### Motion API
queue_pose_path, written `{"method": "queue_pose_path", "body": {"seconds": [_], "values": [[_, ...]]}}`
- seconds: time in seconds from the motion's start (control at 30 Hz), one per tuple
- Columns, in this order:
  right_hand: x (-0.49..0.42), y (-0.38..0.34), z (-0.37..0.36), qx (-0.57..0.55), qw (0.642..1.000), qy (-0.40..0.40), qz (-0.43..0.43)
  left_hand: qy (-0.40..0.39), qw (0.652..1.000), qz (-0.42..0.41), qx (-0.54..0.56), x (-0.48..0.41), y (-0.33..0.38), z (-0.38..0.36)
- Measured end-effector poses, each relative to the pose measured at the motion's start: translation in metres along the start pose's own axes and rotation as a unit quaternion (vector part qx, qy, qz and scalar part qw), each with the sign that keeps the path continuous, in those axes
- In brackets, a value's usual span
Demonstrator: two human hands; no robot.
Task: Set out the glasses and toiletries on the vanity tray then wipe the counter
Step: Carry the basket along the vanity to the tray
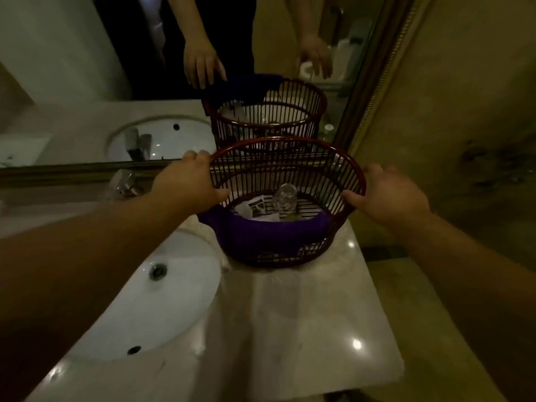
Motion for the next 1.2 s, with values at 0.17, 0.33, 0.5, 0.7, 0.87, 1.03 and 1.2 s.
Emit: {"method": "queue_pose_path", "body": {"seconds": [0.17, 0.33, 0.5, 0.7, 0.87, 1.03, 1.2], "values": [[-0.039, 0.011, -0.029, -0.059, 0.996, -0.030, -0.062, -0.040, 0.995, 0.075, 0.043, -0.020, -0.007, -0.029], [-0.065, 0.013, -0.058, -0.097, 0.984, -0.077, -0.128, -0.096, 0.986, 0.118, 0.075, -0.032, -0.024, -0.052], [-0.075, 0.018, -0.062, -0.062, 0.984, -0.083, -0.148, -0.111, 0.964, 0.194, 0.143, -0.031, -0.038, -0.065], [-0.047, 0.021, -0.047, -0.088, 0.977, -0.075, -0.177, -0.115, 0.955, 0.206, 0.179, 0.003, -0.046, -0.050], [-0.003, -0.011, -0.030, -0.086, 0.978, -0.093, -0.164, -0.115, 0.956, 0.220, 0.156, 0.057, -0.072, -0.026], [0.053, -0.079, -0.020, -0.057, 0.980, -0.130, -0.136, -0.110, 0.950, 0.250, 0.153, 0.131, -0.136, -0.005], [0.123, -0.176, -0.021, -0.029, 0.984, -0.143, -0.103, -0.104, 0.956, 0.256, 0.100, 0.213, -0.228, 0.020]]}}
Point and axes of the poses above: each hand's wrist, its own x-axis away from the middle knuckle, its own z-axis out of the back of the hand, y = z × x, the point moved 8 cm from there along -x, towards the middle knuckle, and after that the axes turned 5 degrees about -z, right-handed, at the moved point
